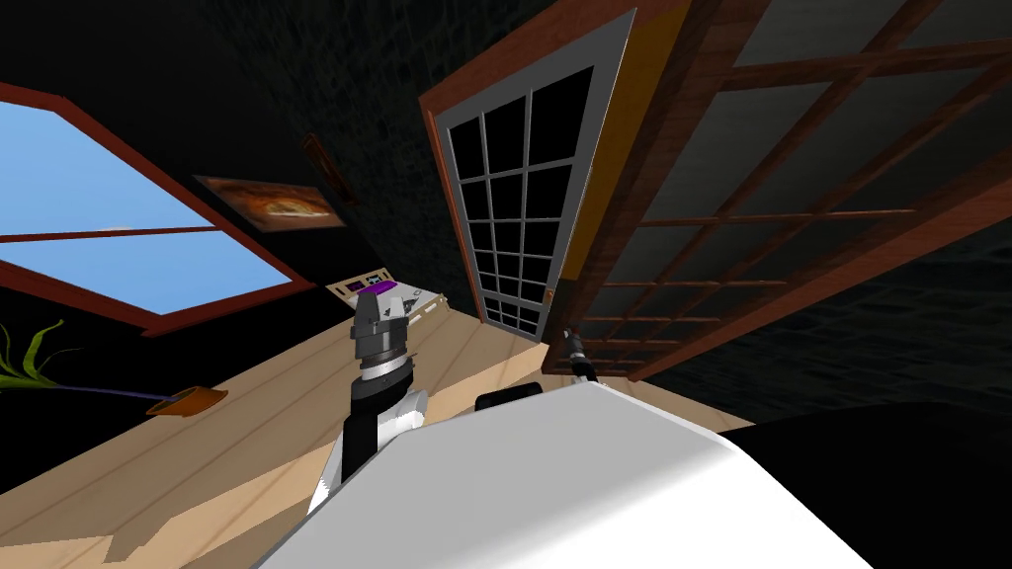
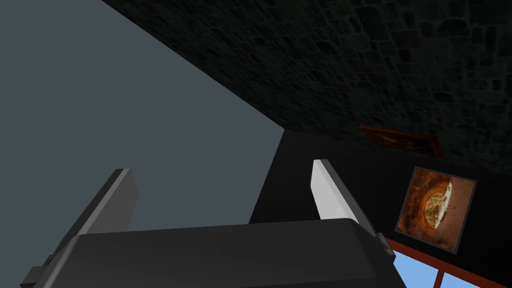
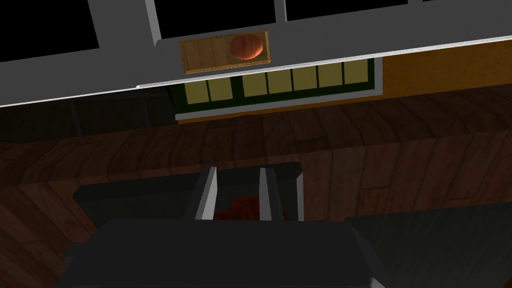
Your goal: Pull the door open
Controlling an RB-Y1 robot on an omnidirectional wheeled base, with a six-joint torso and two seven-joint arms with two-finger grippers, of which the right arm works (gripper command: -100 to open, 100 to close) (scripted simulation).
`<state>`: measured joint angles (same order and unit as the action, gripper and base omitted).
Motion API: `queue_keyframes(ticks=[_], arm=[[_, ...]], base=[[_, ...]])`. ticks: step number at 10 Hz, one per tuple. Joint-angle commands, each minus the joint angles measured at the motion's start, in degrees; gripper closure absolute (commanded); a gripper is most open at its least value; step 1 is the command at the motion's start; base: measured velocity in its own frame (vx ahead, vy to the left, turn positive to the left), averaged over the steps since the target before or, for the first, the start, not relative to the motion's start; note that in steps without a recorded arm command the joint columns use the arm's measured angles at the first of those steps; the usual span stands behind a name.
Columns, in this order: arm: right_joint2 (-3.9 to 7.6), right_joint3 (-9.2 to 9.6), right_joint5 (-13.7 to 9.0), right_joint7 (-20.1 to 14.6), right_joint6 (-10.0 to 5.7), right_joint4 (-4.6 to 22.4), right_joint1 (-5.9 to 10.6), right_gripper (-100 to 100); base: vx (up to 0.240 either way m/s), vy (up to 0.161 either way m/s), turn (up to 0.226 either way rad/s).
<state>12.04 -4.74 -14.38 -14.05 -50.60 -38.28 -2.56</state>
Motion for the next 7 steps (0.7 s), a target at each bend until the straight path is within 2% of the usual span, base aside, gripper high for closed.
queue_keyframes(ticks=[1, 7], arm=[[0.16, 0.2, -0.88, -2.04, -0.03, -0.33, -0.13, -100], [0.1, 2.21, -4.68, -11.5, 0.23, -1.99, -0.54, -100]], base=[[-0.049, -0.001, 0.043], [-0.06, -0.024, 0.033]])
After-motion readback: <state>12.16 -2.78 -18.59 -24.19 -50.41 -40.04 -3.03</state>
